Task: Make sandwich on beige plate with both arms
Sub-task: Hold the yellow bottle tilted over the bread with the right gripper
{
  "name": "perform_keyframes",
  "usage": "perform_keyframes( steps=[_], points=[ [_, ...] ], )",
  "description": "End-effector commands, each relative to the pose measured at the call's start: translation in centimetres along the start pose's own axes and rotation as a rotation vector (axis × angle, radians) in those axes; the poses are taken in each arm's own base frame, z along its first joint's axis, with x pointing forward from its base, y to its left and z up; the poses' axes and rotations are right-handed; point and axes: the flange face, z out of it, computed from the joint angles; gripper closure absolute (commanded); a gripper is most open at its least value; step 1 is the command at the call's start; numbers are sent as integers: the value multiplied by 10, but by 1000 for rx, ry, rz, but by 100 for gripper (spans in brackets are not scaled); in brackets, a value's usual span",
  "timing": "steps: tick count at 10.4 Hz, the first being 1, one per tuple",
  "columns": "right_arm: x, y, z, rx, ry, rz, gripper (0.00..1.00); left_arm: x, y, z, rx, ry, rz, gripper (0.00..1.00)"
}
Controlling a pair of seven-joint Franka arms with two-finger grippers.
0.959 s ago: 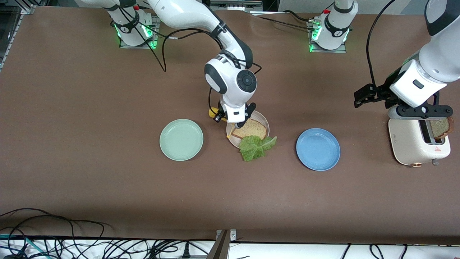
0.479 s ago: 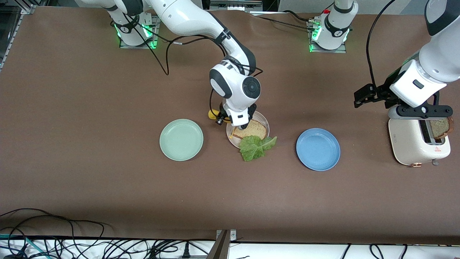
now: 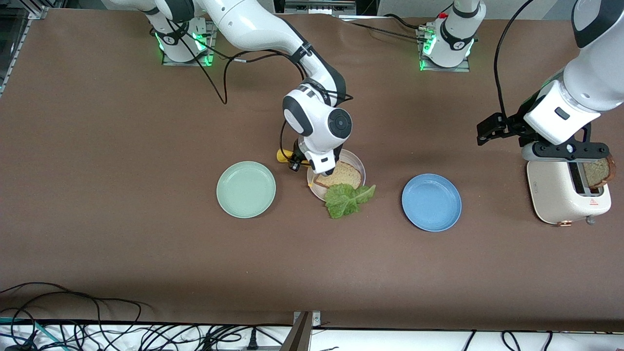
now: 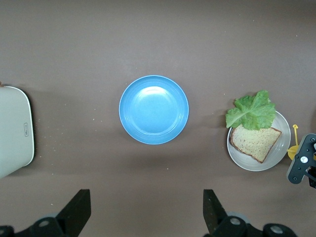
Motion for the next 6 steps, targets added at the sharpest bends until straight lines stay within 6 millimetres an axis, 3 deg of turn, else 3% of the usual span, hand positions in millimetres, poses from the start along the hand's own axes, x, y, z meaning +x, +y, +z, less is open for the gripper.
perform_keyframes(
  steps=[1, 4, 6],
  points=[
    [-1, 6, -5, -11, -37, -59, 100, 2, 2, -2, -10, 4, -5, 0],
    [-6, 12, -18, -14, -7, -48, 100, 2, 1, -2, -10, 5, -7, 0],
    [-21, 26, -39, -9, 24, -27, 100, 2, 1, -2, -10, 5, -7, 0]
  ],
)
